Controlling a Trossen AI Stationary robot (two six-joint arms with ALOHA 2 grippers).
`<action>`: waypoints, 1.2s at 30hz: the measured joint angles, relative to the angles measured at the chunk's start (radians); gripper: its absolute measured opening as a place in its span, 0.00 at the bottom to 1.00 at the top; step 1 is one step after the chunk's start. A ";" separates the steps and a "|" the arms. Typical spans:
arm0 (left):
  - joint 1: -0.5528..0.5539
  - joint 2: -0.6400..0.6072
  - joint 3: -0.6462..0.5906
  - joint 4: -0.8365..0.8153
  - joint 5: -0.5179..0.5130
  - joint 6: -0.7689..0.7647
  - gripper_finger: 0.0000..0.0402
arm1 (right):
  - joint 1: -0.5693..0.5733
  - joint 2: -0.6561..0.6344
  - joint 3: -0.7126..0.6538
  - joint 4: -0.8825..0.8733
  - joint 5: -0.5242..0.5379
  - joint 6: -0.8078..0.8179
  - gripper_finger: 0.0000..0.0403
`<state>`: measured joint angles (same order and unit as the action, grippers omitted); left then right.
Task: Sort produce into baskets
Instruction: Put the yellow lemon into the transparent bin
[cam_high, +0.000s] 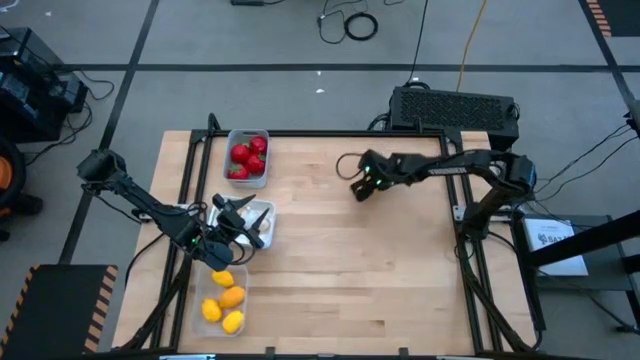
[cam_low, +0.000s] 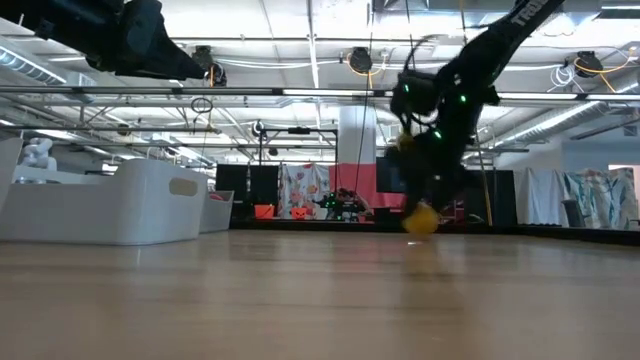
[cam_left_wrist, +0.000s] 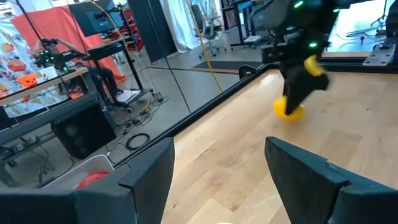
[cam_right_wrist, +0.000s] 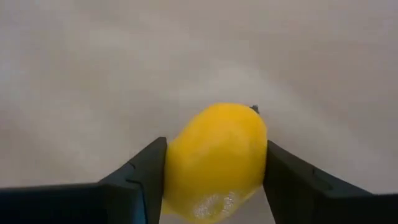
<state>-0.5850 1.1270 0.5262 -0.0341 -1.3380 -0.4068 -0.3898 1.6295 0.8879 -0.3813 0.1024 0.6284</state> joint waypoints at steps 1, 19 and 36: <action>0.000 0.000 0.000 0.000 0.000 0.000 0.64 | 0.036 0.000 0.000 0.053 -0.032 0.004 0.50; 0.052 0.000 0.000 -0.008 -0.116 -0.115 0.64 | 0.605 0.277 0.123 1.108 -0.076 -0.277 0.53; 0.064 0.000 0.000 -0.031 -0.050 -0.077 0.64 | 0.662 0.854 0.991 0.863 -0.110 -0.470 0.53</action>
<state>-0.5209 1.1267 0.5262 -0.0651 -1.3880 -0.4843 0.2725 2.4836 1.8787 0.4815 -0.0078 0.1587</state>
